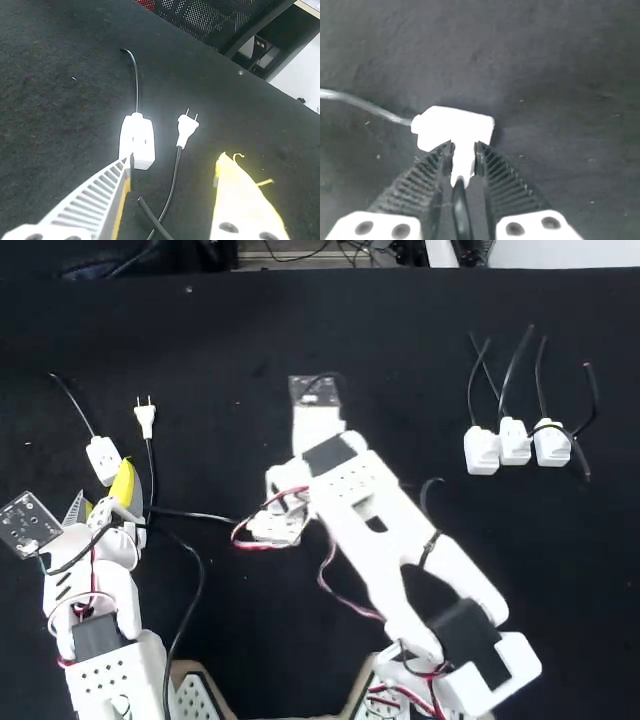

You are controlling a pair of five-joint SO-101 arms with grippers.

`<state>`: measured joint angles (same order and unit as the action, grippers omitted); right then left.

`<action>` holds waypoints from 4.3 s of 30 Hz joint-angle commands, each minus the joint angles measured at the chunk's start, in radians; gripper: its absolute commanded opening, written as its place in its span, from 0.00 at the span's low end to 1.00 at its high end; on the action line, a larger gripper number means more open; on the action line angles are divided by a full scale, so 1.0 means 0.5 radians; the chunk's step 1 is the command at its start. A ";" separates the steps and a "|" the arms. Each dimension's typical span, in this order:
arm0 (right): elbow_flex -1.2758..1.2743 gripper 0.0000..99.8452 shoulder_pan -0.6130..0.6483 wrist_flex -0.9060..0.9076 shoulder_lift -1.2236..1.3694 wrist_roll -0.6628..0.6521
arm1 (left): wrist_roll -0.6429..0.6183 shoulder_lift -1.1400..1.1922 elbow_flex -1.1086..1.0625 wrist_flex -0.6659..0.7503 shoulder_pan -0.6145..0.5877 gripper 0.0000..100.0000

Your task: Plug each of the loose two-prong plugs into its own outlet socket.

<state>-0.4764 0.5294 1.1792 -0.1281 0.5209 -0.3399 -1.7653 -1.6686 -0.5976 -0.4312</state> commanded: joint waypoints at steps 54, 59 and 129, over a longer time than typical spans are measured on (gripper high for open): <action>0.351 0.01 0.052 0.301 0.376 0.206 | -0.015 -0.009 0.020 0.052 -0.032 0.27; 0.351 0.01 0.049 0.279 0.382 0.206 | -0.015 -0.009 0.020 0.052 -0.032 0.27; 0.100 0.01 -0.071 -0.031 0.241 0.101 | -0.015 -0.009 0.020 0.052 -0.032 0.27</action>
<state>-0.5639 0.5125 1.0994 -0.0928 0.5854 -0.3399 -1.7653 -1.6686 -0.5900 -0.4373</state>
